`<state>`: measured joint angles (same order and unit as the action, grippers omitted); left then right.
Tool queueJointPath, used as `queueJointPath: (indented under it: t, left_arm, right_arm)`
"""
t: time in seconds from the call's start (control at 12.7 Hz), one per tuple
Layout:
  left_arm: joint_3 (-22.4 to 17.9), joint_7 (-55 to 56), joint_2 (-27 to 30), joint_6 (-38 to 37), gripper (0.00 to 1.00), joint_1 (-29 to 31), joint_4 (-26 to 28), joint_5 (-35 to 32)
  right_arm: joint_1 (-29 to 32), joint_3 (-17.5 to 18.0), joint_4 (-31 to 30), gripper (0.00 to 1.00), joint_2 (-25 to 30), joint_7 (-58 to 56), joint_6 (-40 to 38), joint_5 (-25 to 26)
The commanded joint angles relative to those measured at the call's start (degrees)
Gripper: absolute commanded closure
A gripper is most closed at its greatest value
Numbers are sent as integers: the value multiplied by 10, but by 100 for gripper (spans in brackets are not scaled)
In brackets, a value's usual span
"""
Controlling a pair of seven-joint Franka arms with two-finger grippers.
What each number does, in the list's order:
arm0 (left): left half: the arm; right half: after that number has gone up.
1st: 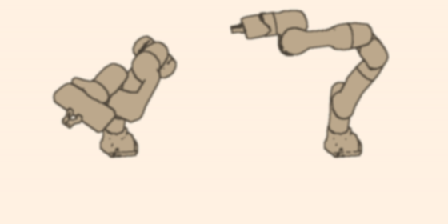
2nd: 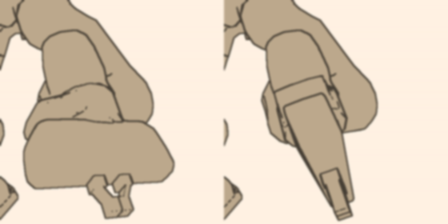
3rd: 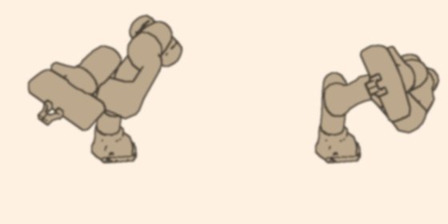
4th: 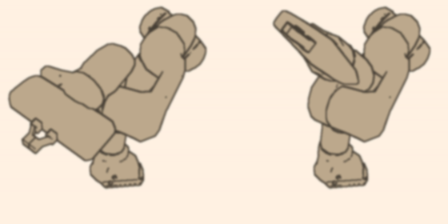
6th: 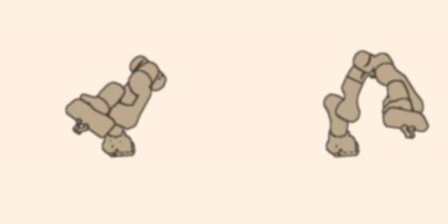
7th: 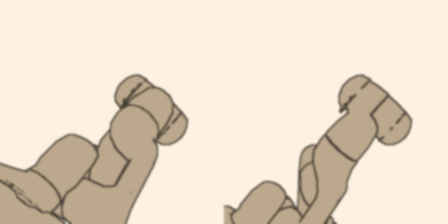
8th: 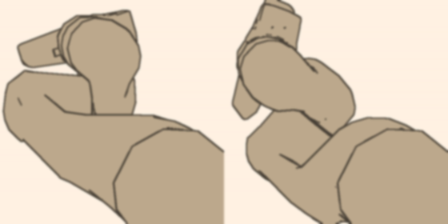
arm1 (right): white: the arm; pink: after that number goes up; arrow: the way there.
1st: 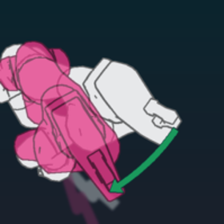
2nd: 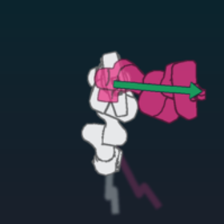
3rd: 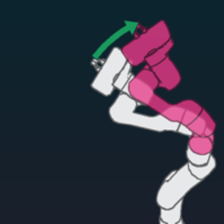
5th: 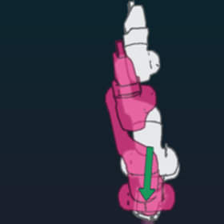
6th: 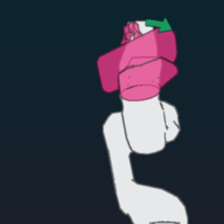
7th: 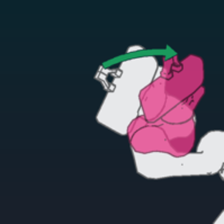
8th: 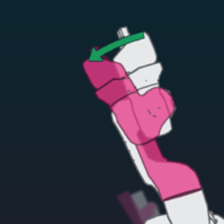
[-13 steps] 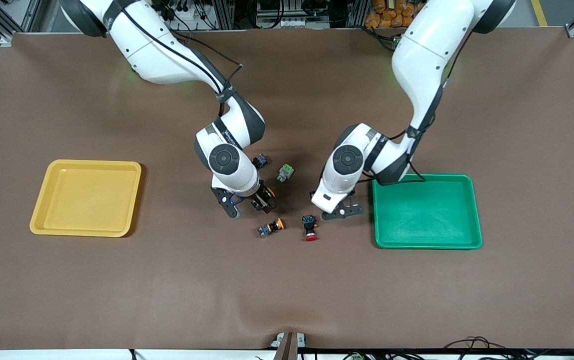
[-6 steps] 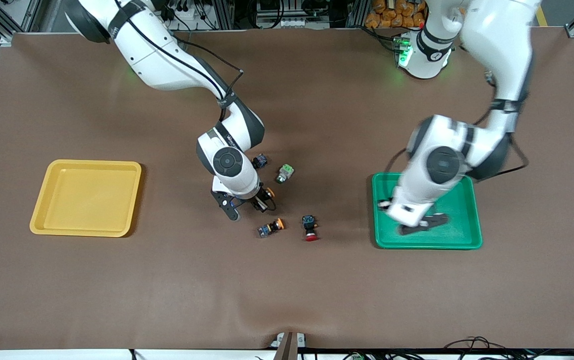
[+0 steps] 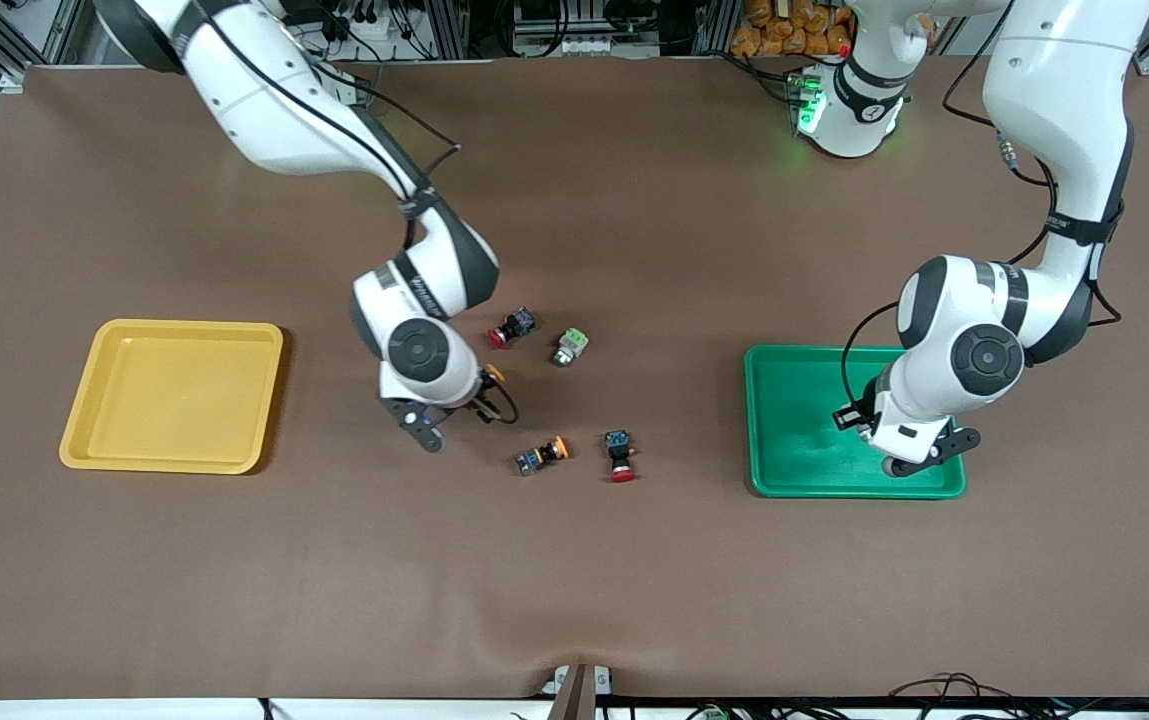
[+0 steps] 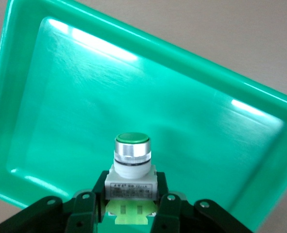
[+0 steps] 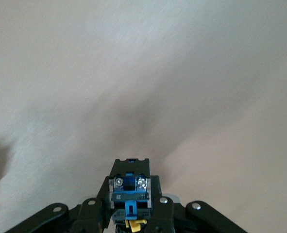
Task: Place green and yellow buttons in trays
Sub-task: 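Carry the green button into the green tray while the right gripper carries the yellow button, then grasp the second green button with the left gripper while the right gripper lowers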
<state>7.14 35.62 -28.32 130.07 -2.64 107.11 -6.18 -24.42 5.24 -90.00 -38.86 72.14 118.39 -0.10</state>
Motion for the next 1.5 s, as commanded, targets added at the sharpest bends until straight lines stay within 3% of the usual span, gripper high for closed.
queueJointPath:
  t: [0.0, 0.08, 0.16, 0.32, 0.47, 0.79, 1.02, 1.18, 1.42]
  left_arm:
    - [6, 2, -9, 18, 100, 24, 9, -35]
    - [7, 3, -9, 18, 61, 27, 9, -36]
    - [7, 8, -8, 18, 1, 27, 9, -36]
    - [15, 16, 3, 10, 0, 19, 9, -31]
    - [48, 39, 15, -19, 0, 19, 3, -28]
    - [145, 237, -10, -29, 0, -14, -41, -28]
    - [146, 391, -72, -28, 0, -112, -115, -27]
    - [146, 492, -117, -28, 0, -163, -166, -31]
    - [139, 569, -154, -13, 0, -220, -201, -32]
  right_arm:
    - [30, 6, -33, 100, 39, -54, -33, 9]
    - [32, 2, -49, 100, 50, -73, -33, 9]
    - [39, -2, -63, 100, 58, -99, -33, 10]
    - [57, -7, -91, 100, 78, -153, -32, 10]
    - [72, -10, -116, 100, 100, -199, -32, 9]
    - [77, -51, -155, 100, 128, -304, -33, 9]
    - [104, -62, -184, 100, 141, -393, -32, 9]
    - [111, -91, -194, 100, 149, -462, -35, 9]
    - [112, -138, -195, 100, 153, -601, -42, 9]
